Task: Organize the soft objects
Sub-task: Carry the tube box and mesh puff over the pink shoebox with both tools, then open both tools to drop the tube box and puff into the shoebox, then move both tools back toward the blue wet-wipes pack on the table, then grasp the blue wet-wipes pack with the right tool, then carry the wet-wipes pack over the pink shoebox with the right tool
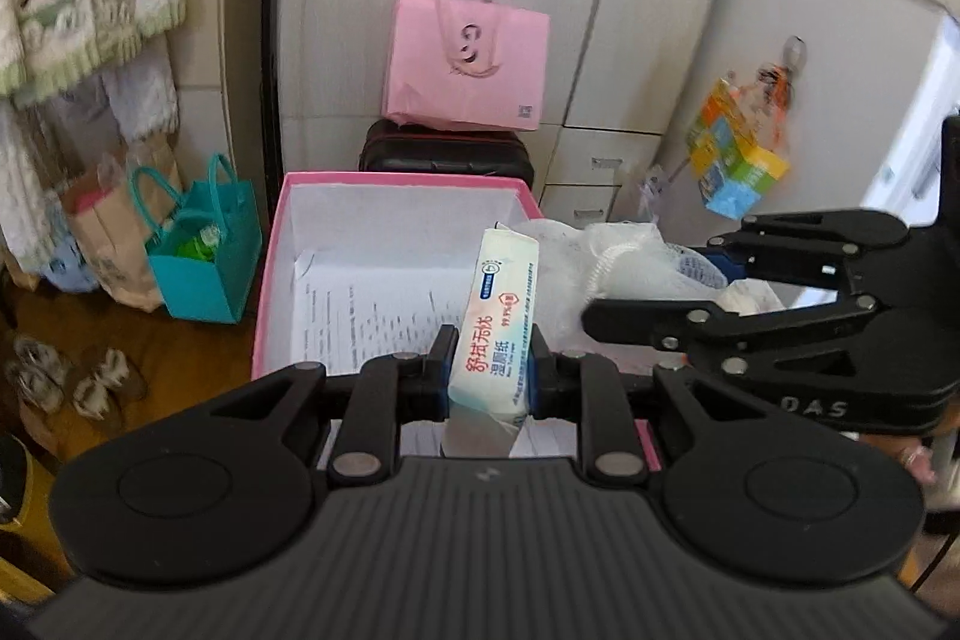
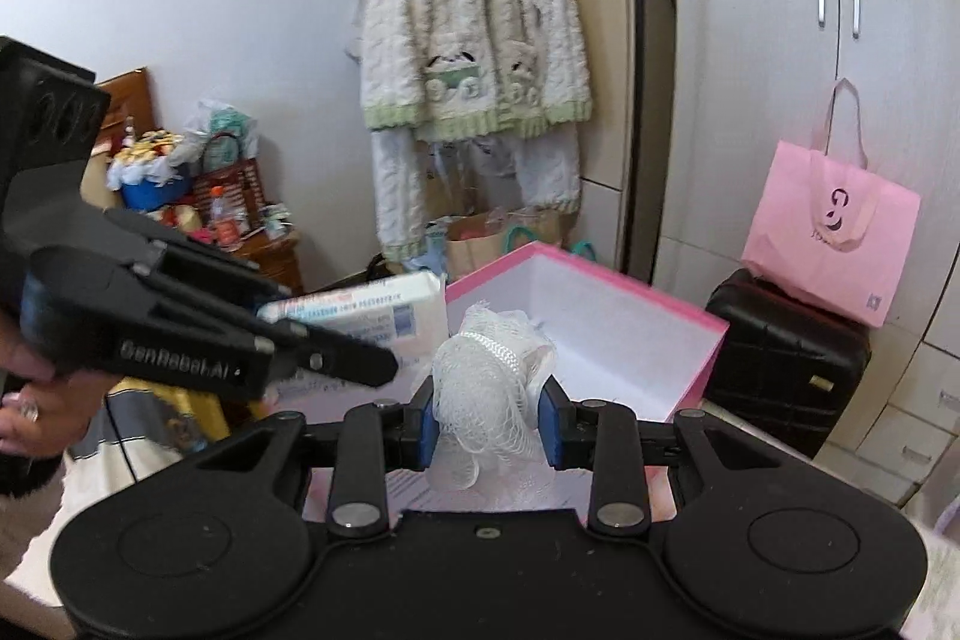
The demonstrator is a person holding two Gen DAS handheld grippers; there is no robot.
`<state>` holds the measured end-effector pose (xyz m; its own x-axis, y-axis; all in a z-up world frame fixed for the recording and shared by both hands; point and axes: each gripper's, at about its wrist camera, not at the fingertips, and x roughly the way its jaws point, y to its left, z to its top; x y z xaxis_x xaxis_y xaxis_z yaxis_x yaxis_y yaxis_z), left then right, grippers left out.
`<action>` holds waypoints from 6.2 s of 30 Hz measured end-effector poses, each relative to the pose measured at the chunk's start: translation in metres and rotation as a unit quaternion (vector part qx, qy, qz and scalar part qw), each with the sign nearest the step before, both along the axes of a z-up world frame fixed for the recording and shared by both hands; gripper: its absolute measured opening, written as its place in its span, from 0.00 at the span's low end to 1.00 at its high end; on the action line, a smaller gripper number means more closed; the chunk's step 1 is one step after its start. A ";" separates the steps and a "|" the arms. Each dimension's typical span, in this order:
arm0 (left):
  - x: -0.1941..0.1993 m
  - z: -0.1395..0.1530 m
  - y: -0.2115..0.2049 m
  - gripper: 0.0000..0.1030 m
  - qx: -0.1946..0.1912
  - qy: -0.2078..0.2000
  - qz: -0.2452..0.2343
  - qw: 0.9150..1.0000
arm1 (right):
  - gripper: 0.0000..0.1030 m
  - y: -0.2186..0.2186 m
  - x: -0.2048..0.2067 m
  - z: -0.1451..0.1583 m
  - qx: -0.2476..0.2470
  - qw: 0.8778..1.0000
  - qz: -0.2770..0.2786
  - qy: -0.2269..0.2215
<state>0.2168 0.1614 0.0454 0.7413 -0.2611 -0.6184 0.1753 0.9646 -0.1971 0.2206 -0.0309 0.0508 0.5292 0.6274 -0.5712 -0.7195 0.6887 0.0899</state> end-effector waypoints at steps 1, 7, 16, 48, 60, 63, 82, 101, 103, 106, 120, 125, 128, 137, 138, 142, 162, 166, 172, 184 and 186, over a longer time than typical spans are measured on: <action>0.012 -0.004 0.000 0.20 -0.002 0.002 0.008 1.000 | 0.36 0.004 0.014 -0.004 -0.005 1.000 0.001 0.006; 0.083 -0.044 0.004 0.20 -0.013 0.049 0.049 0.998 | 0.36 0.026 0.078 -0.034 -0.044 0.999 0.016 0.021; 0.134 -0.086 0.010 0.20 -0.042 0.107 0.072 0.991 | 0.36 0.042 0.130 -0.079 -0.090 0.994 0.047 0.043; 0.003 -0.020 0.002 0.48 0.042 0.035 0.013 0.998 | 0.66 -0.021 0.018 -0.016 -0.048 0.997 0.044 0.044; -0.062 0.000 -0.021 0.60 0.058 0.021 -0.038 0.997 | 0.71 -0.039 -0.046 0.009 -0.049 0.998 0.028 0.025; -0.078 0.006 -0.028 0.62 0.060 0.015 -0.054 0.997 | 0.71 -0.046 -0.063 0.014 -0.054 0.998 0.025 0.018; -0.141 0.010 -0.101 0.89 0.081 -0.003 -0.155 0.985 | 0.92 -0.125 -0.149 0.010 -0.063 0.997 -0.035 -0.016; -0.100 -0.055 -0.203 0.90 0.011 0.013 -0.255 0.967 | 0.92 -0.205 -0.151 -0.096 -0.103 0.984 -0.125 -0.079; -0.092 -0.068 -0.208 0.89 -0.012 0.020 -0.245 0.969 | 0.92 -0.211 -0.145 -0.118 -0.094 0.983 -0.138 -0.082; -0.083 -0.084 -0.217 0.88 -0.029 0.016 -0.237 0.971 | 0.92 -0.217 -0.137 -0.142 -0.068 0.985 -0.142 -0.070; -0.055 -0.140 -0.255 0.63 -0.043 -0.013 -0.183 0.982 | 0.92 -0.207 -0.111 -0.184 -0.029 0.974 -0.210 -0.084; -0.053 -0.150 -0.262 0.60 -0.054 -0.046 -0.158 0.985 | 0.91 -0.212 -0.112 -0.190 0.000 0.969 -0.234 -0.081; -0.051 -0.157 -0.265 0.50 -0.069 -0.042 -0.154 0.985 | 0.79 -0.213 -0.116 -0.192 0.014 0.967 -0.238 -0.086; -0.055 -0.168 -0.277 0.37 -0.032 -0.025 -0.125 0.991 | 0.68 -0.212 -0.120 -0.200 0.046 0.960 -0.262 -0.083; -0.055 -0.168 -0.278 0.37 -0.031 -0.026 -0.127 0.991 | 0.66 -0.212 -0.121 -0.200 0.049 0.960 -0.265 -0.081; -0.058 -0.167 -0.277 0.37 -0.033 -0.027 -0.135 0.990 | 0.64 -0.212 -0.124 -0.199 0.051 0.959 -0.267 -0.080; -0.100 -0.135 -0.249 0.37 -0.029 0.003 -0.157 0.987 | 0.64 -0.187 -0.158 -0.161 0.014 0.968 -0.245 -0.050; -0.109 -0.129 -0.239 0.38 -0.029 0.012 -0.157 0.987 | 0.64 -0.178 -0.166 -0.152 0.005 0.972 -0.232 -0.048; -0.121 -0.116 -0.225 0.38 -0.024 0.052 -0.160 0.985 | 0.64 -0.162 -0.176 -0.135 -0.021 0.978 -0.205 -0.014; -0.149 -0.080 -0.165 0.38 -0.044 0.072 -0.122 0.989 | 0.64 -0.117 -0.188 -0.095 -0.032 0.993 -0.110 0.003; -0.154 -0.075 -0.153 0.38 -0.043 0.073 -0.114 0.990 | 0.64 -0.106 -0.189 -0.090 -0.035 0.995 -0.090 0.002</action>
